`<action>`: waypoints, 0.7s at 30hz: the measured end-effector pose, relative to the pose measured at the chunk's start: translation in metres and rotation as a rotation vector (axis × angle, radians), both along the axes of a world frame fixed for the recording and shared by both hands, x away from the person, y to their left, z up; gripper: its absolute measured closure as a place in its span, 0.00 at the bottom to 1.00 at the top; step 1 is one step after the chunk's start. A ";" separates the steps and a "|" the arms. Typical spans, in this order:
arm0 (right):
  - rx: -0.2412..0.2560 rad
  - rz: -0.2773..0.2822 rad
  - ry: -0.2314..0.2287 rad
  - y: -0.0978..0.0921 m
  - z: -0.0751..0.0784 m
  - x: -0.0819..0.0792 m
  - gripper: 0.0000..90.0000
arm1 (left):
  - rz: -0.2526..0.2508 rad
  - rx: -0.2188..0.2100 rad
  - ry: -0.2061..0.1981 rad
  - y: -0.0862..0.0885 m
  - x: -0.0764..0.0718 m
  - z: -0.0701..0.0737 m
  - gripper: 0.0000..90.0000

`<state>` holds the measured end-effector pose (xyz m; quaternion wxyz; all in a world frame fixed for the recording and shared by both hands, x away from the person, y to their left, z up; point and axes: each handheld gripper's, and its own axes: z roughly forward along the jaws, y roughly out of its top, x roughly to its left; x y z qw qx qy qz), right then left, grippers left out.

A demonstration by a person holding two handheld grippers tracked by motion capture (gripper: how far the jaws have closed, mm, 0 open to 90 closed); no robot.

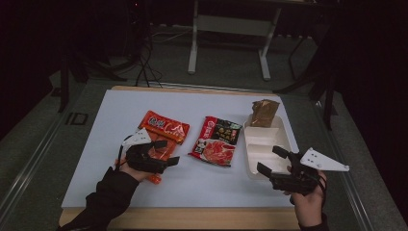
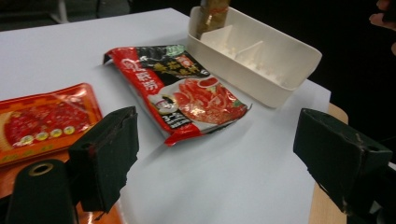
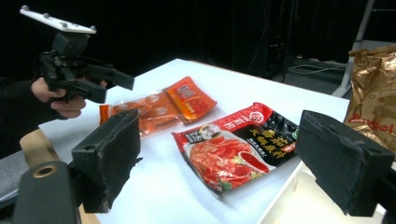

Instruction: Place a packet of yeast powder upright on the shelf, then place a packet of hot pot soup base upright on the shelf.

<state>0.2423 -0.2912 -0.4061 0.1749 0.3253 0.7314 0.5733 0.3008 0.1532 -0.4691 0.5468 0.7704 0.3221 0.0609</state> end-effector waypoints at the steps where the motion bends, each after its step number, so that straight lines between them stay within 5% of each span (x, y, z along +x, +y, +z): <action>1: -0.001 0.000 -0.001 0.000 0.000 -0.002 0.16 | -0.009 -0.003 0.001 -0.002 0.001 0.001 0.17; 15: -0.016 0.004 -0.012 0.004 -0.007 -0.015 0.16 | -0.082 0.015 -0.010 -0.035 0.024 0.002 0.28; 21: -0.015 0.009 0.009 0.003 -0.012 -0.012 0.16 | -0.069 0.053 0.010 -0.051 0.040 -0.001 0.34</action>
